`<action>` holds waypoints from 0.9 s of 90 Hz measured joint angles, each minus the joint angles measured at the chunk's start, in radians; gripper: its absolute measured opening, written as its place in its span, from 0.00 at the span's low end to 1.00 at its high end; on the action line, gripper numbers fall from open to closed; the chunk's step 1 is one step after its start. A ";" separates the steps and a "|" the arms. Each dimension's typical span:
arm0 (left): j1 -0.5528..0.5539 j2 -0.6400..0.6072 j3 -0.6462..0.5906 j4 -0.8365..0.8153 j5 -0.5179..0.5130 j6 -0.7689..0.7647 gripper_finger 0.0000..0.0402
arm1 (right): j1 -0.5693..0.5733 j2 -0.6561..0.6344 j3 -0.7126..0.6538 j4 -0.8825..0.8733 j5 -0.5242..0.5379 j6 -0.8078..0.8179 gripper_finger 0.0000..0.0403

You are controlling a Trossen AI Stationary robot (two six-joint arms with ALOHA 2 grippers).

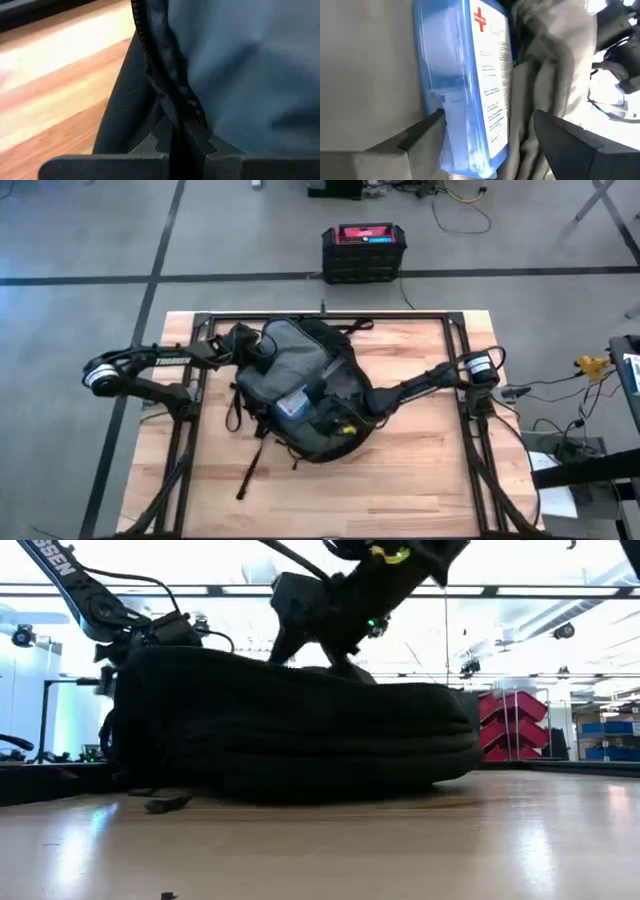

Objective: Unpack backpack
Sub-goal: Remove the blue first aid kit from the black backpack

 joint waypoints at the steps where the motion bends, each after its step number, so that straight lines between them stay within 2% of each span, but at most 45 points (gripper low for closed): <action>1: -0.001 0.000 -0.001 0.002 0.002 -0.001 0.01 | 0.000 0.001 0.001 0.003 0.001 -0.004 0.68; 15: -0.006 0.002 -0.004 0.010 0.025 -0.003 0.01 | -0.031 0.012 0.012 -0.024 -0.074 0.006 0.68; 35: 0.001 0.010 -0.009 0.027 0.032 0.020 0.01 | -0.016 0.011 0.020 -0.208 -0.063 0.097 0.73; 46: -0.003 0.015 -0.009 0.033 0.040 0.028 0.01 | -0.022 0.012 0.019 -0.229 -0.066 0.097 0.75; 65: -0.011 0.019 -0.013 0.061 0.087 0.037 0.01 | -0.052 0.027 0.016 -0.144 -0.073 0.070 0.76; 81: -0.021 0.019 -0.017 0.074 0.116 0.048 0.01 | -0.047 0.033 0.015 -0.071 -0.030 0.052 0.71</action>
